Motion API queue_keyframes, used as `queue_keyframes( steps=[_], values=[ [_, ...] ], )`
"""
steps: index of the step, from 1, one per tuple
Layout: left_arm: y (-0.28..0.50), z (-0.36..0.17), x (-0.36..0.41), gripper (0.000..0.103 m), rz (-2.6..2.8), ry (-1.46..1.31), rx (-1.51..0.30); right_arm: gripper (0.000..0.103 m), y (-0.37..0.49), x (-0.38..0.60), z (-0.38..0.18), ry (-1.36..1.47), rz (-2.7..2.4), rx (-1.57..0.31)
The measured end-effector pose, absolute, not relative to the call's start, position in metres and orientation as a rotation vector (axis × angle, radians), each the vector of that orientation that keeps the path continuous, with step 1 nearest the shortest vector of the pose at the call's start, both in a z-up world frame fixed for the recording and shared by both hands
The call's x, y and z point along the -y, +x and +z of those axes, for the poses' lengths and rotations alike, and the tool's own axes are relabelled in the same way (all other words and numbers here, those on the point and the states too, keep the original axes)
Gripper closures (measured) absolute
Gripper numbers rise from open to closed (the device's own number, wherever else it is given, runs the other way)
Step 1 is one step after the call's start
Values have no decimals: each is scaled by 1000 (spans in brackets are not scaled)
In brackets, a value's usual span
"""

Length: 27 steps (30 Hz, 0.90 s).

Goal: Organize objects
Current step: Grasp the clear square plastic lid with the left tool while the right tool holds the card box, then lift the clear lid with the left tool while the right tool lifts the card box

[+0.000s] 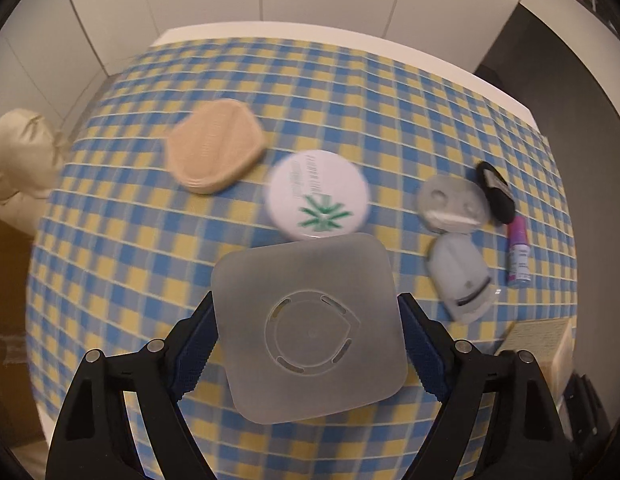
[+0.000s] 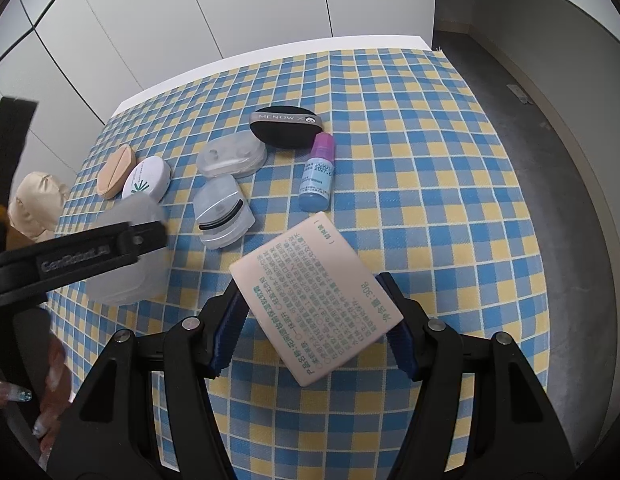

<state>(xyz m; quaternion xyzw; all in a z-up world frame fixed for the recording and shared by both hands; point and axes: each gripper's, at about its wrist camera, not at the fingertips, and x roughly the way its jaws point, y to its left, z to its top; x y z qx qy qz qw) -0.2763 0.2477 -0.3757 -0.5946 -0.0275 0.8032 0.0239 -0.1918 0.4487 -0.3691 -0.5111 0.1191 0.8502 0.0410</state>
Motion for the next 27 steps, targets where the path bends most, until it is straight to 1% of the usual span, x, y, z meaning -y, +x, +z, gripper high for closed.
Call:
queue_keyframes(
  steps=[2,6,9,14,17,20,24,27],
  values=[
    [-277,-370,-242,17,2505,-1824,80,38,-195,-447,-367,-1563,2602,-346],
    [-274,-358,-232,17,2578,-1782,-32,38,-202,-441,-362,-1572,2602,-277],
    [-274,-352,-230,18,2588,-1759,-67,38,-204,-437,-357,-1578,2588,-247],
    [-268,-333,-225,18,2594,-1733,-69,38,-204,-435,-341,-1563,2574,-258],
    [-265,-321,-228,18,2598,-1708,-84,38,-201,-429,-325,-1549,2585,-227],
    [-260,-302,-225,18,2628,-1672,-94,38,-200,-423,-309,-1536,2587,-207],
    [-257,-277,-218,18,2643,-1650,-43,38,-200,-416,-288,-1551,2590,-163],
    [-255,-257,-214,17,2665,-1626,-55,38,-200,-415,-268,-1551,2587,-155]
  ],
)
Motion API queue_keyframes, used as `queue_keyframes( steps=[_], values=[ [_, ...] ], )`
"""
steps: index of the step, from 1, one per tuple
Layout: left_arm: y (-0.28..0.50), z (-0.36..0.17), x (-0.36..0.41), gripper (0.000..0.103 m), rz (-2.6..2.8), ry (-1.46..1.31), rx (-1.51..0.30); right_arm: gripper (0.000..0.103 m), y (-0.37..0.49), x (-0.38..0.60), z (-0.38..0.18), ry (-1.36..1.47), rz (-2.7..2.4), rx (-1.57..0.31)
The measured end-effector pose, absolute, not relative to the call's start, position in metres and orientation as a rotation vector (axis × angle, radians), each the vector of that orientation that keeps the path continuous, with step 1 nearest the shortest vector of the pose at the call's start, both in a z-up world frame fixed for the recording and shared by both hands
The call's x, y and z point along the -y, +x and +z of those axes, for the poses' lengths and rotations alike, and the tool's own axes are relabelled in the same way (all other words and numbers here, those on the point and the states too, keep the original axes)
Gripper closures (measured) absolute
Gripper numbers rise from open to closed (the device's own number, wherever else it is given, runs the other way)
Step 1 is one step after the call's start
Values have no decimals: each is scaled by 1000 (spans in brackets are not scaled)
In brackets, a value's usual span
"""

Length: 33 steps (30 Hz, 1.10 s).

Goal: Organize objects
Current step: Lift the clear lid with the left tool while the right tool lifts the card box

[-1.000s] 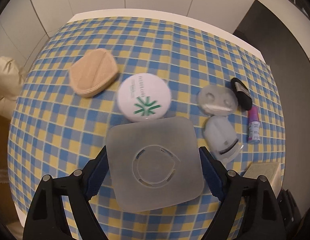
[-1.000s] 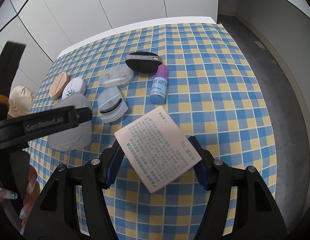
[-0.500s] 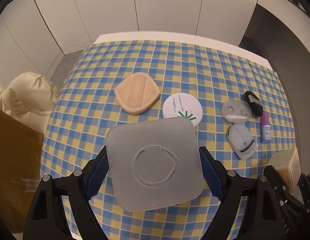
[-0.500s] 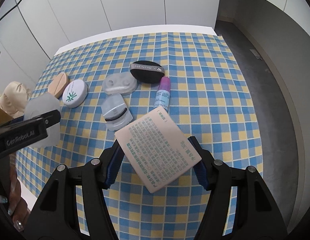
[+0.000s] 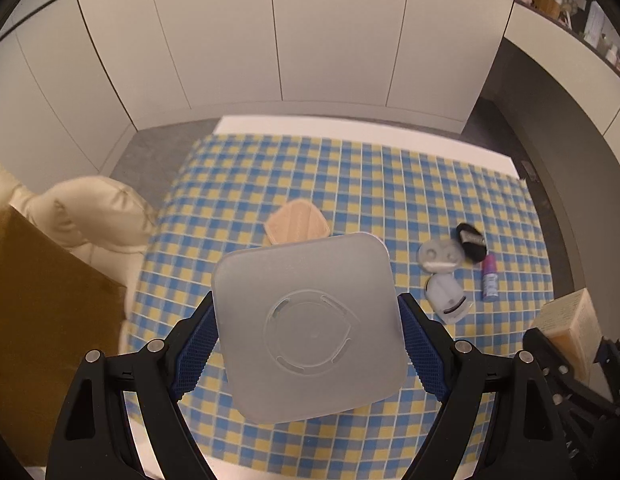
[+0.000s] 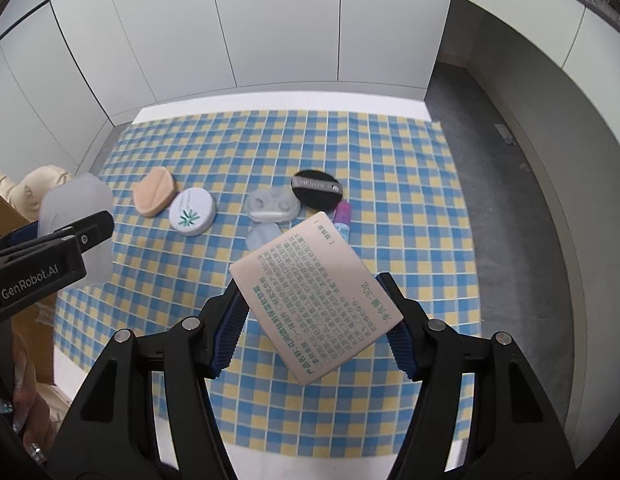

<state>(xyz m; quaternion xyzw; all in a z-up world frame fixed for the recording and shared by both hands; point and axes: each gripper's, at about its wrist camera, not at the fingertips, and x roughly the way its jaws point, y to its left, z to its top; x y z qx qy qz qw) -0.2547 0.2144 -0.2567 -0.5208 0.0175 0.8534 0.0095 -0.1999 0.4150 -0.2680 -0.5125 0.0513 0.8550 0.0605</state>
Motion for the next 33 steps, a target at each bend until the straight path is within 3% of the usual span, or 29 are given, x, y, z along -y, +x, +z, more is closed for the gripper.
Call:
queue_keyframes(
  steps=[9,22,33],
  values=[
    [-243,-180,-194,17,2734,-1543,-47,38,-198,-404,-178,-1453,2652,-37],
    [-234,-55,-179,17,2843,-1383,-36,38,-194,-402,-39,-1284,2725,-17],
    [-217,15,-173,17,2903,-1262,11,38,-191,-393,30,-1187,2778,16]
  ],
)
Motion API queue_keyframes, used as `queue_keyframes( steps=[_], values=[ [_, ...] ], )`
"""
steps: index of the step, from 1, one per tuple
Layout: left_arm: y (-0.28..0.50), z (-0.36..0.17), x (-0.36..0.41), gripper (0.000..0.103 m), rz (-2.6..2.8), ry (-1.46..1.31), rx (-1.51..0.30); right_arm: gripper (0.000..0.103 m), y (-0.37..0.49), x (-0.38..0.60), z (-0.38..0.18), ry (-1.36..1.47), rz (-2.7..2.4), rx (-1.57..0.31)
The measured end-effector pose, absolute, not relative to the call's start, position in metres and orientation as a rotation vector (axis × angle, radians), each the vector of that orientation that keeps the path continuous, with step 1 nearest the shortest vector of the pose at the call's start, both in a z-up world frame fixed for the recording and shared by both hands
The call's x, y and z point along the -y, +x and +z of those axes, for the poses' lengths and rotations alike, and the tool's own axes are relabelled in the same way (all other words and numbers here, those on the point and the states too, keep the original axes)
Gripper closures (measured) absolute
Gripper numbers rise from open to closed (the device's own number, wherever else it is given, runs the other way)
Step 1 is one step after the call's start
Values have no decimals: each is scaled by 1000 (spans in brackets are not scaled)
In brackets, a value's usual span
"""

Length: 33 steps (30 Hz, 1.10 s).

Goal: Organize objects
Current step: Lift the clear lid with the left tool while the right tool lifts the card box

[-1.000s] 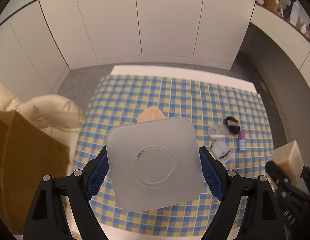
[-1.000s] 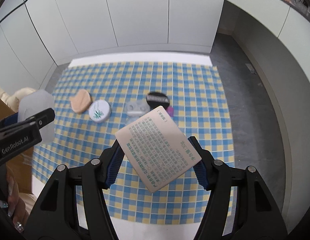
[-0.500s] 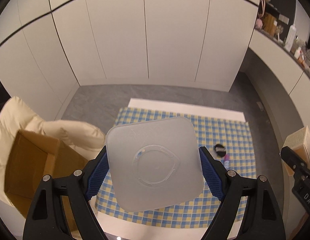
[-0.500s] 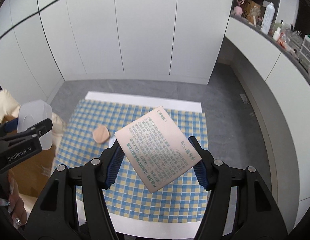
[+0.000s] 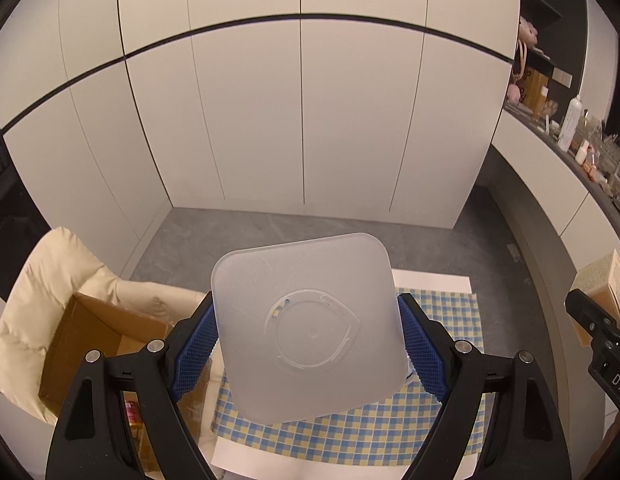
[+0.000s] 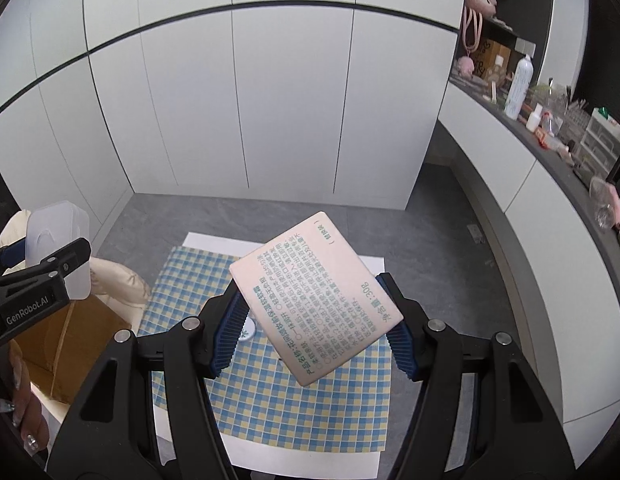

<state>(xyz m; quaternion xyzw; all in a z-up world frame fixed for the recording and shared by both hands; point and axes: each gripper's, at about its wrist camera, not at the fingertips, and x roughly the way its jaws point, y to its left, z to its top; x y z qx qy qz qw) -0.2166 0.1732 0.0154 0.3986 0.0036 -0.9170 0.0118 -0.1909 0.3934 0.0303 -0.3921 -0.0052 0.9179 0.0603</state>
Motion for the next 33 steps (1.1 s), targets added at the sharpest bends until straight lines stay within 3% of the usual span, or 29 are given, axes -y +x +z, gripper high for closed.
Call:
queue_keyframes(
  steps=[11,33],
  values=[
    [-196,56,-167,17,-2892,1167,-44,38,-181,-386,70,-1113,2822,45],
    [-155,61,-157,17,-2889,1129,-58,38,-159,-380,59,-1162,2786,38]
  ],
)
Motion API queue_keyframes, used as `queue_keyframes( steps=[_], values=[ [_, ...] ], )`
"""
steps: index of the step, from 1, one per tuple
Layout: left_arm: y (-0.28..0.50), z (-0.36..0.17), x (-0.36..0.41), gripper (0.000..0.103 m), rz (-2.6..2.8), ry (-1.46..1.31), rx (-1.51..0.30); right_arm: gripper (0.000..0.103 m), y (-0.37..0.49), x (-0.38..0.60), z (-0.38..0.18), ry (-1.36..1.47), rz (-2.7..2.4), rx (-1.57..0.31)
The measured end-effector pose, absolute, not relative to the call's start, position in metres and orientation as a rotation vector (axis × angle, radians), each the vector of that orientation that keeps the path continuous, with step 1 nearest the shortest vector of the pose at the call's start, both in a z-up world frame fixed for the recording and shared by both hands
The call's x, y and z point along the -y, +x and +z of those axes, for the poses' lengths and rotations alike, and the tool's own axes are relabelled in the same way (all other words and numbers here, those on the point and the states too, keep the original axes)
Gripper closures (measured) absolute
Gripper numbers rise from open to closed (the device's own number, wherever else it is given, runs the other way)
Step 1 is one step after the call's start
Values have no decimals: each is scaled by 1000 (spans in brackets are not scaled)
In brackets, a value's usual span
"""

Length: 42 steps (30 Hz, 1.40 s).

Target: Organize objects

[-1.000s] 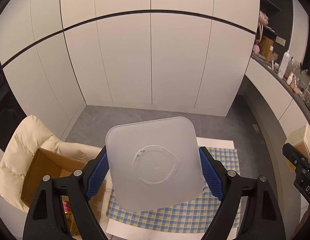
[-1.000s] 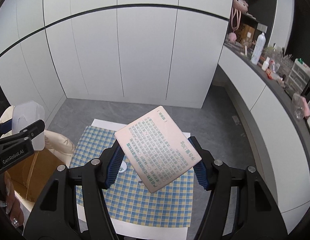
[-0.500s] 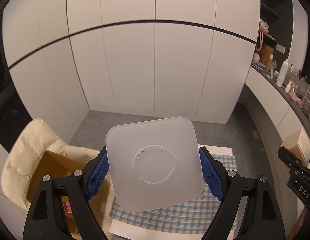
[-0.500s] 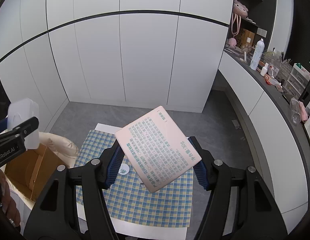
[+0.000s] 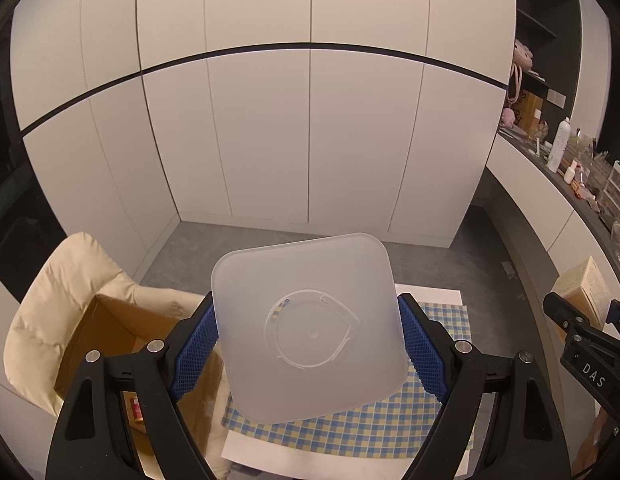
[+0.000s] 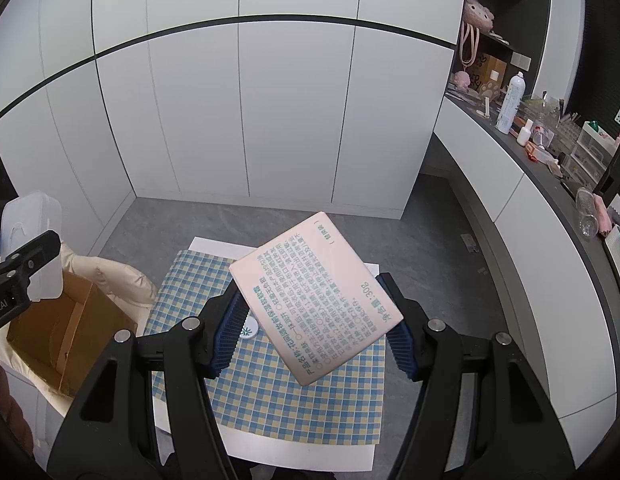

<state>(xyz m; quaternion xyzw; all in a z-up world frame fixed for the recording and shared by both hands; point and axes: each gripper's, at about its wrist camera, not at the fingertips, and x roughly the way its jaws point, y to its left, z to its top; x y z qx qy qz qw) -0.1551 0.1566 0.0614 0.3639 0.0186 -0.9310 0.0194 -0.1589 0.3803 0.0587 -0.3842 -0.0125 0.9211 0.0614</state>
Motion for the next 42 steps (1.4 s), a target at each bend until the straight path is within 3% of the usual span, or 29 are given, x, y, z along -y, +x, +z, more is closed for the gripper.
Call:
queue_keyframes(
  steps=[29,42],
  values=[
    [-54,33,-155,17,-2902,1096,-32,38,-50,-356,14,-1231,2805,-42],
    [-12,-7,-157,17,-2909,1144,18,38,-16,-347,-18,-1282,2787,-15]
  ],
)
